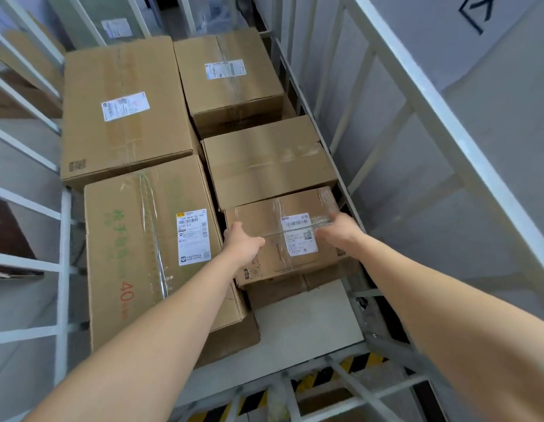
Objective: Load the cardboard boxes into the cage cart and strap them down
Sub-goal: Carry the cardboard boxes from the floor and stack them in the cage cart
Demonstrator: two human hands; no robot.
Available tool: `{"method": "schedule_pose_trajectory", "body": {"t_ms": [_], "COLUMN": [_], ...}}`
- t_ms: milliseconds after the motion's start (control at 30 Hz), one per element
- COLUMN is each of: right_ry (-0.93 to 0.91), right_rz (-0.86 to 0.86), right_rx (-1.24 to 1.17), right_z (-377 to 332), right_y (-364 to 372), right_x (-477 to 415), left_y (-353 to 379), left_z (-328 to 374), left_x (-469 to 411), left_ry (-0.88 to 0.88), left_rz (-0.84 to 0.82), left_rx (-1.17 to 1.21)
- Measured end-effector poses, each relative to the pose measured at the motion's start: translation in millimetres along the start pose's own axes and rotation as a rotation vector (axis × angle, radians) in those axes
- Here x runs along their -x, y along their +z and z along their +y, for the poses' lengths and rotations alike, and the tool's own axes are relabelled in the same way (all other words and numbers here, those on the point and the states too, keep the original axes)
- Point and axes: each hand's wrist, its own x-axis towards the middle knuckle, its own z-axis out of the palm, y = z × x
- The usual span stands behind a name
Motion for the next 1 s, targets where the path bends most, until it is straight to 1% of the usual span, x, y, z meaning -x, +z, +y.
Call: {"method": "schedule_pose_trajectory", "body": {"t_ms": [100, 233, 400, 500, 567, 667, 767, 900, 1000], "right_ry": [-0.095, -0.226, -0.398, -0.43, -0.423, -0.385, -0.323, -0.19, -0.052], "right_rz": [0.07, 0.21, 0.453, 0.589, 0.691, 0.796, 0.905, 0.995, 1.036], "right_rx": [0.146, 0.359, 0.558, 0.627, 0.644, 0.615, 0.572, 0.485, 0.423], "right_z": [-30, -68, -98, -106, -107, -102, -79, -27, 25], "right_y": [-18, -38, -50, -49, -44, -35, -27, -20, -15], "right_x": [40, 112, 232, 317, 373, 449, 515, 585, 625], "left_y": [-21, -57, -111, -145, -163, -179, -176, -151, -114], "left_z": [24, 51, 68, 68, 63, 53, 41, 28, 13], "left_x": [35, 91, 179, 241, 282, 340, 393, 462, 507], "left_ry": [0.173, 0.437, 0.813, 1.066, 1.224, 1.43, 1.636, 1.794, 1.901], "left_rz": [0.041, 0.073, 0.206, 0.317, 0.368, 0.434, 0.471, 0.392, 0.295], "left_rx": [-0.166, -0.372, -0.638, -0.784, -0.853, -0.914, -0.918, -0.856, -0.783]}}
